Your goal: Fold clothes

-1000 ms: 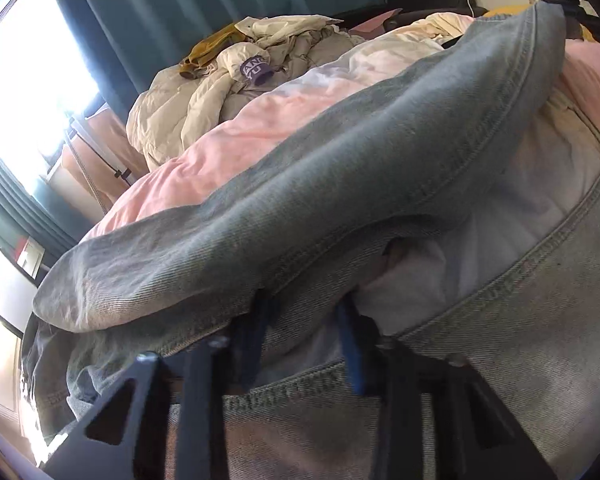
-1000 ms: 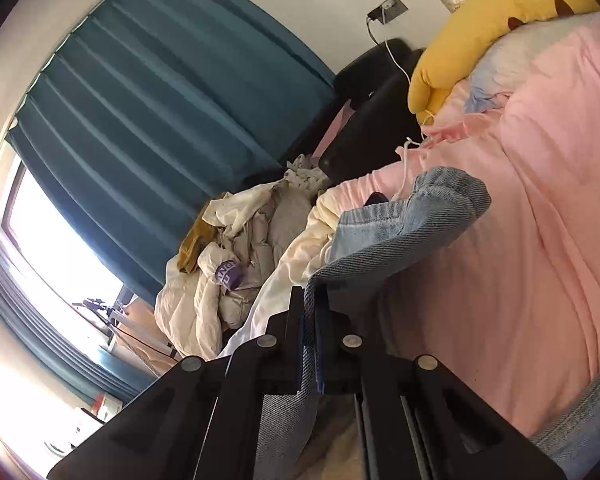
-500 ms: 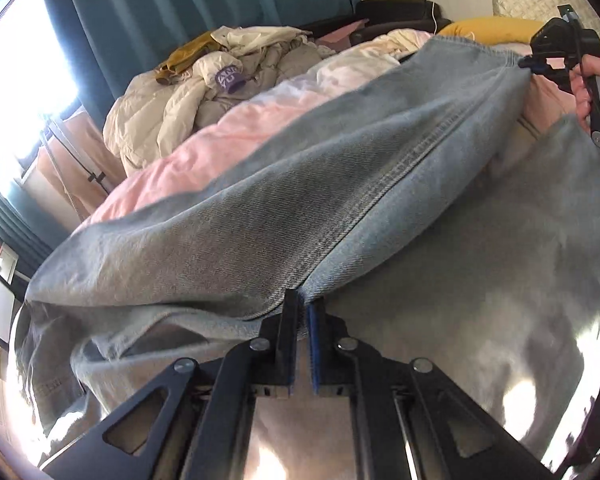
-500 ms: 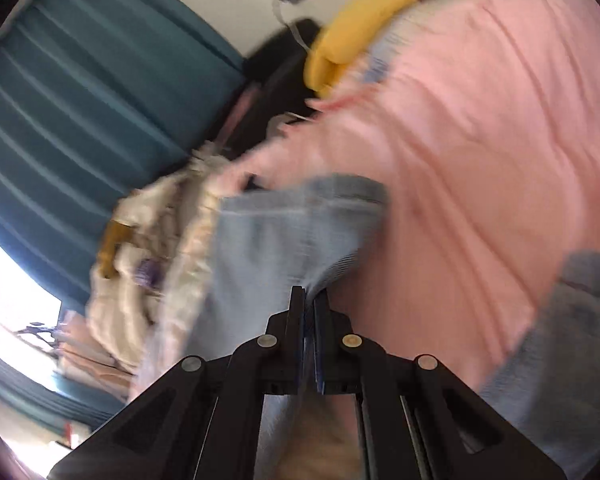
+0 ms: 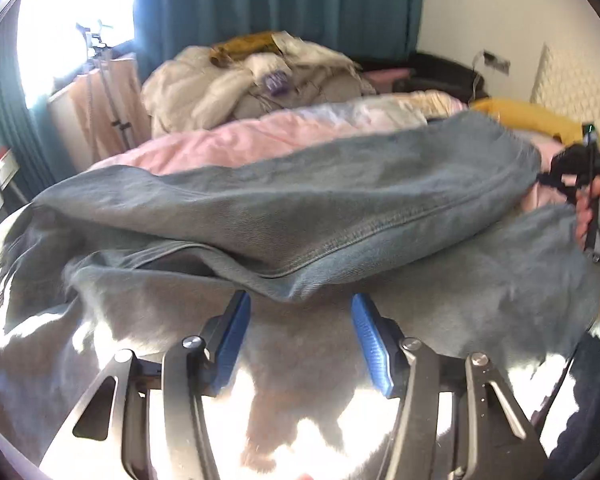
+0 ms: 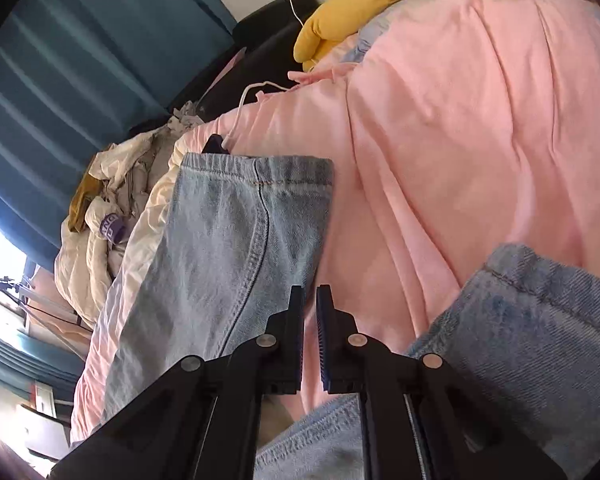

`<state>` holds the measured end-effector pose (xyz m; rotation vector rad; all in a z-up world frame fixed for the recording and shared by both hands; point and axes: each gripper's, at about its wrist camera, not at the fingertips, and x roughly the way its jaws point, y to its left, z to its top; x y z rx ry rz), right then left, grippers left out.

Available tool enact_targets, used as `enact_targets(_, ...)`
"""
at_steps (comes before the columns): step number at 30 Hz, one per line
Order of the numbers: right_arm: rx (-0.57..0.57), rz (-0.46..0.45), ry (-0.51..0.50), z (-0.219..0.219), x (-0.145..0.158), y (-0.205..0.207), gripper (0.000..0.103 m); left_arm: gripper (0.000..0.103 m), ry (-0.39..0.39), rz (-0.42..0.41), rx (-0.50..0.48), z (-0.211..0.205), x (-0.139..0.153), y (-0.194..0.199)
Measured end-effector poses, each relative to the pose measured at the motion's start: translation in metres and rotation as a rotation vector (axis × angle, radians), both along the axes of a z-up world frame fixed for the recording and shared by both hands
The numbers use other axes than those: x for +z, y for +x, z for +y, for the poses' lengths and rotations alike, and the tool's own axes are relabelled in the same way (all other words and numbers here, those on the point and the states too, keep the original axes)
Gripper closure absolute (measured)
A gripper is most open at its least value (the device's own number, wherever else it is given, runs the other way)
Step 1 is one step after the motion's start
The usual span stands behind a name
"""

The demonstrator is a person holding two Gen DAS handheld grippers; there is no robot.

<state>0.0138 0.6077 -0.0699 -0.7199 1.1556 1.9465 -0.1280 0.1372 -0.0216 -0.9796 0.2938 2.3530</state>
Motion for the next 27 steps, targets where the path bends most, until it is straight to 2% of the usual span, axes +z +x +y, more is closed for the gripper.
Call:
enact_targets(2, -0.008, 0.005, -0.009, -0.001, 0.004, 0.006, 0.091, 0.048, 0.048, -0.013, 0.075, -0.024, 0.009, 0.006)
enact_targets(5, -0.003, 0.017, 0.020, -0.006, 0.017, 0.017, 0.075, 0.048, 0.136, -0.059, 0.230, -0.068, 0.020, 0.009)
enact_targets(9, 0.021, 0.027, 0.095, -0.018, 0.038, 0.035, 0.055, 0.048, 0.297, -0.163, 0.468, -0.145, 0.029, 0.013)
enact_targets(10, 0.038, 0.037, 0.100, -0.021, 0.042, 0.039, 0.054, 0.048, 0.336, -0.179, 0.515, -0.165, 0.030, 0.015)
enact_targets(13, 0.121, 0.080, 0.081, -0.030, 0.052, 0.053, 0.052, 0.048, 0.387, -0.210, 0.662, -0.219, 0.028, 0.025)
enact_targets(18, 0.248, 0.132, 0.081, -0.035, 0.076, 0.086, 0.050, 0.049, 0.515, -0.262, 0.858, -0.299, 0.016, 0.046)
enact_targets(22, 0.273, 0.142, 0.056, -0.029, 0.084, 0.128, 0.048, 0.049, 0.699, -0.330, 0.942, -0.340, -0.009, 0.060)
enact_targets(23, 0.276, 0.143, 0.048, -0.028, 0.085, 0.139, 0.045, 0.049, 0.740, -0.350, 0.965, -0.349, -0.016, 0.063)
enact_targets(27, 0.290, 0.148, 0.017, -0.021, 0.090, 0.183, 0.043, 0.049, 0.800, -0.420, 1.032, -0.364, -0.036, 0.061)
